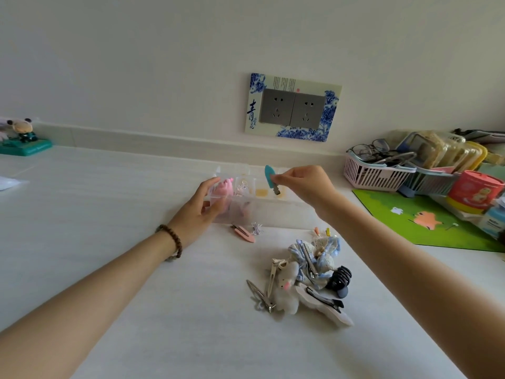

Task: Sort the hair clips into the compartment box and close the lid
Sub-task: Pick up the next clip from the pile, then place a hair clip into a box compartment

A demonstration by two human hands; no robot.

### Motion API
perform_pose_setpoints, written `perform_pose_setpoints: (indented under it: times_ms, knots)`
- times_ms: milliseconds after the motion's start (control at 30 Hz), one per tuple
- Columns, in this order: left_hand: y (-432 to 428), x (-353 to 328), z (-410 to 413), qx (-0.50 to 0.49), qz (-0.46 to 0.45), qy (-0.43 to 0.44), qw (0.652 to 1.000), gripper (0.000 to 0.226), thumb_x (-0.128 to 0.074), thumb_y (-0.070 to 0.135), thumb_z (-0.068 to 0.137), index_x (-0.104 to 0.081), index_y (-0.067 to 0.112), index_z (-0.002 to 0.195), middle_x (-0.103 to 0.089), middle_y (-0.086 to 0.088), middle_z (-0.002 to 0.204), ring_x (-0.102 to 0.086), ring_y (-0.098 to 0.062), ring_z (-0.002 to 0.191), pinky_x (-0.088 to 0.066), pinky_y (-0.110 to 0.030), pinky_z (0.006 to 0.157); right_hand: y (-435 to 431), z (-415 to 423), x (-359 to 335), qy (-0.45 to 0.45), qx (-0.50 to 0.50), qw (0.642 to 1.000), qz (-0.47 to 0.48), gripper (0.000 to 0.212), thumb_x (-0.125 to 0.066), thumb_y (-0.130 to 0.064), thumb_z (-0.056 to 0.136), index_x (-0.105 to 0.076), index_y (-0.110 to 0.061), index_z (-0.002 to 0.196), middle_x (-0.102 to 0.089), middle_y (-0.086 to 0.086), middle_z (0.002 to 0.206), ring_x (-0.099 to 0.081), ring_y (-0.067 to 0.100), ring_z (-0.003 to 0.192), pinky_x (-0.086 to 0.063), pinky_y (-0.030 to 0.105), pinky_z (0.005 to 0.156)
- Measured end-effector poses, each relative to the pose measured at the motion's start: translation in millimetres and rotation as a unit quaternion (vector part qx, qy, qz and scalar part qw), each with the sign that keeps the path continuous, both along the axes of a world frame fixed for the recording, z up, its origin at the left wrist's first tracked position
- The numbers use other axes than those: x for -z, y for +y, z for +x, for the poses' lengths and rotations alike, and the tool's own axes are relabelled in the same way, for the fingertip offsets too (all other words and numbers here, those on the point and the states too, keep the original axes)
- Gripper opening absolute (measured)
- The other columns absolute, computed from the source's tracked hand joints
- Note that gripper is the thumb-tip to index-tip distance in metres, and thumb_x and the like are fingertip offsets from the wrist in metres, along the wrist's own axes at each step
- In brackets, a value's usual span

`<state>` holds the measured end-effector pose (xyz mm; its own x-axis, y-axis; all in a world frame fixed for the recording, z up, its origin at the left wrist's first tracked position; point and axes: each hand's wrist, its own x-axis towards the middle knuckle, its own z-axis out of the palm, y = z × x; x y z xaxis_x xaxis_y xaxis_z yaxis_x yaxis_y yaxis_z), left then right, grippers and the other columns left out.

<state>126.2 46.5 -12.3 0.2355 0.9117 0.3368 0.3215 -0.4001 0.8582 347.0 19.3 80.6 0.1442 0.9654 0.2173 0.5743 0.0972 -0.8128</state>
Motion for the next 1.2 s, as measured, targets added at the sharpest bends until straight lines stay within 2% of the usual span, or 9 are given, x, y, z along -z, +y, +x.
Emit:
perform_pose_setpoints:
  times_ms: [167,300,367,500,667,800,967,1067,1200]
  knots:
    - [-2,-2,0,0.001,-0.001,-0.006,1.0,0.06,-0.044,0.055,0.081,-0.028,0.037,0.136,-0.037,0.012,0.137,-0.051,-0.008,0.112,-0.035,-0.009,0.08,25,-4,7,-0.093,0.018,0.994,-0.052,0.027,-0.066,-0.031,0.081,-0.075,-0.006,0.082,-0.037,-0.004,0.045,-0.028,0.012,0.044,-0.022,0.023,0.043]
    - [-2,-2,0,0.001,-0.004,-0.004,1.0,0.06,-0.042,0.057,0.08,-0.027,0.038,0.136,-0.037,0.011,0.138,-0.049,-0.009,0.116,-0.035,-0.01,0.081,10,2,12,-0.139,-0.046,0.986,0.082,0.018,-0.066,-0.034,0.083,-0.073,-0.018,0.084,-0.061,-0.006,0.067,-0.042,0.003,0.052,-0.034,0.02,0.048]
    - [-2,-2,0,-0.001,-0.005,-0.002,1.0,0.06,-0.042,0.058,0.08,-0.028,0.039,0.135,-0.041,0.008,0.138,-0.05,-0.011,0.117,-0.037,-0.014,0.082,-9,0,16,-0.163,-0.115,0.973,0.116,0.008,-0.069,-0.031,0.081,-0.072,-0.024,0.081,-0.062,-0.012,0.065,-0.046,0.001,0.049,-0.036,0.01,0.047]
    - [-1,-1,0,0.001,-0.009,-0.009,1.0,0.058,-0.043,0.06,0.08,-0.029,0.042,0.133,-0.045,0.006,0.137,-0.05,-0.012,0.119,-0.038,-0.02,0.086,-31,-14,37,-0.233,-0.193,0.952,0.039,0.011,-0.073,-0.031,0.077,-0.075,-0.021,0.083,-0.045,-0.012,0.042,-0.043,0.0,0.036,-0.03,0.011,0.042]
    - [-2,0,-1,0.001,-0.005,-0.003,1.0,0.057,-0.042,0.063,0.079,-0.029,0.045,0.132,-0.043,0.003,0.141,-0.049,-0.015,0.121,-0.038,-0.025,0.092,-28,-25,47,-0.253,-0.177,0.951,-0.014,0.029,-0.073,-0.045,0.073,-0.074,-0.024,0.094,-0.039,-0.013,0.045,-0.044,-0.004,0.038,-0.027,0.019,0.045]
    - [-2,-1,0,-0.001,-0.005,-0.001,1.0,0.058,-0.042,0.062,0.079,-0.028,0.044,0.133,-0.042,0.004,0.141,-0.05,-0.015,0.119,-0.038,-0.025,0.091,-28,-31,52,-0.274,-0.155,0.949,-0.001,0.023,-0.072,-0.044,0.074,-0.075,-0.026,0.089,-0.041,-0.014,0.046,-0.038,0.002,0.043,-0.026,0.02,0.044]
    - [-3,-2,0,0.001,-0.008,-0.007,1.0,0.061,-0.043,0.059,0.08,-0.027,0.04,0.135,-0.042,0.009,0.136,-0.052,-0.011,0.115,-0.038,-0.016,0.085,-32,-26,39,-0.167,-0.2,0.965,-0.009,0.021,-0.073,-0.042,0.074,-0.076,-0.021,0.074,-0.047,-0.011,0.035,-0.034,0.008,0.033,-0.022,0.014,0.038]
    - [-3,-2,0,0.004,-0.005,-0.008,1.0,0.06,-0.043,0.058,0.08,-0.028,0.039,0.135,-0.048,0.005,0.134,-0.054,-0.009,0.113,-0.039,-0.009,0.076,-28,-16,16,-0.057,-0.204,0.977,0.013,0.016,-0.072,-0.041,0.073,-0.075,-0.027,0.066,-0.061,0.006,0.055,-0.022,0.009,0.041,-0.016,0.018,0.039]
    - [-2,-1,-1,-0.005,-0.001,0.006,1.0,0.055,-0.042,0.059,0.081,-0.029,0.043,0.133,-0.047,0.003,0.135,-0.054,-0.007,0.109,-0.037,-0.01,0.073,-4,-3,-6,0.036,-0.117,0.991,0.063,0.017,-0.071,-0.028,0.079,-0.074,-0.019,0.066,-0.071,-0.014,0.06,-0.029,0.003,0.038,-0.023,0.011,0.035]
